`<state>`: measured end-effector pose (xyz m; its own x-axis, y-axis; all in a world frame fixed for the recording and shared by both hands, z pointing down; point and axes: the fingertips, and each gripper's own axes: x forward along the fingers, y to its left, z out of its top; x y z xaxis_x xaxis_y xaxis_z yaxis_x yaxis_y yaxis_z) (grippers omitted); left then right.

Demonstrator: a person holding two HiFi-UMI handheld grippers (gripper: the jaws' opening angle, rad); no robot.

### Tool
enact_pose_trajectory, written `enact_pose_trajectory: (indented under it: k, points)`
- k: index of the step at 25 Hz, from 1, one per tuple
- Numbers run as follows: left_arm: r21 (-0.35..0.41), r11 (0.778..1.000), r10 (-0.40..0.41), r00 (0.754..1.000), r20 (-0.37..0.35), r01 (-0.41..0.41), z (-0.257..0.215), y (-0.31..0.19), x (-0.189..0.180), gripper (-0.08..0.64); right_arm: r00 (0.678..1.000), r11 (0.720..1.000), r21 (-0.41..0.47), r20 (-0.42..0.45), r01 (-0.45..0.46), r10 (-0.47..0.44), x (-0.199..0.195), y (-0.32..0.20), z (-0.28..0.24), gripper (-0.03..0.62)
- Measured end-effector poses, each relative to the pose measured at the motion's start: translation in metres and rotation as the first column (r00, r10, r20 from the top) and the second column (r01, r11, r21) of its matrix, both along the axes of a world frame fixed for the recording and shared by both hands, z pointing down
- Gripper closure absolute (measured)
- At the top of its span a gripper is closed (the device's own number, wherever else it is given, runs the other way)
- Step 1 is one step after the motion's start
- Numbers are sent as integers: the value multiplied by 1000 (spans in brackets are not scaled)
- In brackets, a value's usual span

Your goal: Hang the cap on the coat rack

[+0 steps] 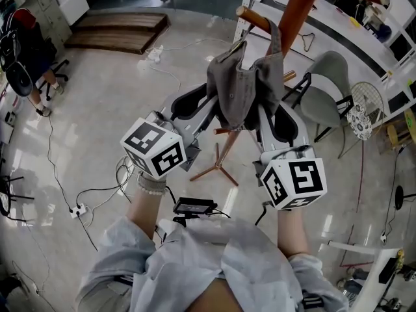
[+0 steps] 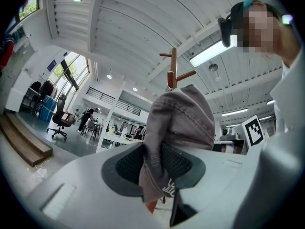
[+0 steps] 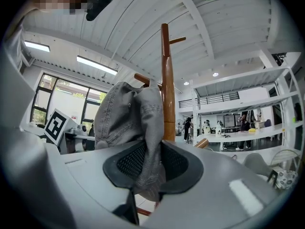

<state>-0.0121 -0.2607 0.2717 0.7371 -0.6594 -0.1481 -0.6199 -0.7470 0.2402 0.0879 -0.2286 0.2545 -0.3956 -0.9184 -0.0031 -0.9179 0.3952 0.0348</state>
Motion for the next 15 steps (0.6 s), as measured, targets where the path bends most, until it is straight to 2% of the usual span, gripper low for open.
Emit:
enact_pose_trajectory:
  k: [8, 15]
  points:
    - [-6, 1000, -14, 1000, -13, 14, 1, 5, -4, 446, 1000, 1000, 6, 2, 5, -5, 1, 5, 1, 500]
    - [2, 1000, -30, 1000, 7, 30, -1, 6, -6, 445, 1000, 1000, 17, 27, 10, -10, 2, 5, -5, 476]
